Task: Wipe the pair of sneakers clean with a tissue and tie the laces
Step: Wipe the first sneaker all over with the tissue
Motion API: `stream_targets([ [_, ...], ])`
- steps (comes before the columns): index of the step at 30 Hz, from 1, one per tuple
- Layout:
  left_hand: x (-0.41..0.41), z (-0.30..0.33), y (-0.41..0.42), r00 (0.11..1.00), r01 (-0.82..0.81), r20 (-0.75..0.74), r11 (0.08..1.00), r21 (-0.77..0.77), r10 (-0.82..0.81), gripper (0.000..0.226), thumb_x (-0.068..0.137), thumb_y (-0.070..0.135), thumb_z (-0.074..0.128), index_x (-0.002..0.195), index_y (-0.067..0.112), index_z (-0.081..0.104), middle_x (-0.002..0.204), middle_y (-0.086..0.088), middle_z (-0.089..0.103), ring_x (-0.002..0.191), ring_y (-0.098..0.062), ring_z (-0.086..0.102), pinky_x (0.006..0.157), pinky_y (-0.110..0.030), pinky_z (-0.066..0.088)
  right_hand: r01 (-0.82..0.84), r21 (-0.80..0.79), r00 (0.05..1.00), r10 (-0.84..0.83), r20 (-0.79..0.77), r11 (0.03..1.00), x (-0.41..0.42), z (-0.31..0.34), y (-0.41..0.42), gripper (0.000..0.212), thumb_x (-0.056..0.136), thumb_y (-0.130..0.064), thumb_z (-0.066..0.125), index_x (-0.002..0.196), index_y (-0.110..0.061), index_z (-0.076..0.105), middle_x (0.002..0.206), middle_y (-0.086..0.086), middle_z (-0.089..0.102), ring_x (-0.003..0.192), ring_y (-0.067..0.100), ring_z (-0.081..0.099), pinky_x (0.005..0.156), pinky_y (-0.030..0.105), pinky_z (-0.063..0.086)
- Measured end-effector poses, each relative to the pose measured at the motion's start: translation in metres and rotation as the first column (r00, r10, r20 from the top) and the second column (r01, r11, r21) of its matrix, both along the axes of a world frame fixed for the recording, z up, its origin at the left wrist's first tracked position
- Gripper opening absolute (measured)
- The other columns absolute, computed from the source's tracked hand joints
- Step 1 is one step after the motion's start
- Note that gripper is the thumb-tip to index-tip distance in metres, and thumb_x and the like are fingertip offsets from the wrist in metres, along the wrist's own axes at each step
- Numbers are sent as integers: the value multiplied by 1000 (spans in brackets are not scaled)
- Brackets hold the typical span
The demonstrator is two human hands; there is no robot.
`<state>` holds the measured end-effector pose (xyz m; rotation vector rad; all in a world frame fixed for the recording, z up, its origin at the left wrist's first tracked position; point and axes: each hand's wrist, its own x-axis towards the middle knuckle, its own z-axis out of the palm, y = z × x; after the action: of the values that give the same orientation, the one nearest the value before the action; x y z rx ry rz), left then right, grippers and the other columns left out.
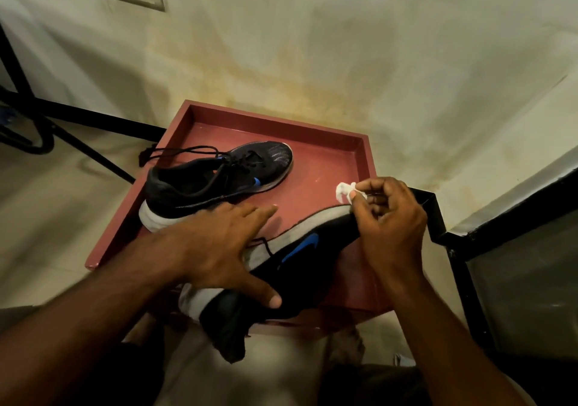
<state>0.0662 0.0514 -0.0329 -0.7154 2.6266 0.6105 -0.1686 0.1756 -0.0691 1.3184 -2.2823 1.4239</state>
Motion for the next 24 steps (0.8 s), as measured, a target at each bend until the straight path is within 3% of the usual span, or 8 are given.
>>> stream_targets([
  [3,-9,-5,13,998,-20,-54,997,77,24,128,63,81,75,161,37,5,162,8,31,146,-14,33,119,-34,33,-19,-10,999,19,35,1000,4,0,-5,9,89,-11,77,96,-16,73,96,-2,69,70,5,64,63,7,48],
  [6,-15,-5,18,993,-32,-112,999,-16,30,114,65,78,76,157,34,25,153,8,44,138,-15,44,113,-36,40,-35,-32,997,38,71,999,8,1,-7,9,90,-10,77,97,-16,74,95,-2,68,69,8,65,61,9,50],
  [10,-18,-10,8,971,-150,-200,985,-88,130,109,62,81,75,150,30,36,147,7,49,131,-16,51,106,-38,46,-16,-15,999,17,40,1000,8,-1,-5,11,90,-14,76,100,-16,76,98,-2,67,72,7,66,63,8,50],
  [14,-18,-13,0,930,-253,-305,960,-124,205,96,61,79,76,137,28,45,133,6,49,117,-15,52,97,-35,50,-43,29,987,38,154,999,7,-7,-6,12,87,-17,78,99,-20,78,101,-3,67,72,10,69,64,14,55],
  [18,-12,-10,-15,909,-285,-349,951,-120,228,77,59,72,82,116,29,53,115,7,51,106,-14,50,89,-33,50,-169,64,972,156,174,984,19,-11,-9,10,86,-9,79,92,-17,79,100,-7,70,86,8,72,71,18,60],
  [22,-15,-7,-18,902,-277,-358,960,-43,244,45,64,57,88,87,29,63,93,9,60,86,-8,61,71,-24,49,-420,178,904,427,1,890,62,-15,-9,7,90,-10,75,96,-13,75,100,-5,71,91,3,65,80,15,52],
  [24,-15,-8,-18,910,-260,-349,963,-63,223,40,64,54,89,82,28,65,89,9,63,82,-4,60,67,-20,46,-500,231,849,525,-59,835,77,-20,-6,9,89,-8,74,98,-12,73,101,-2,71,95,11,64,85,24,52],
])
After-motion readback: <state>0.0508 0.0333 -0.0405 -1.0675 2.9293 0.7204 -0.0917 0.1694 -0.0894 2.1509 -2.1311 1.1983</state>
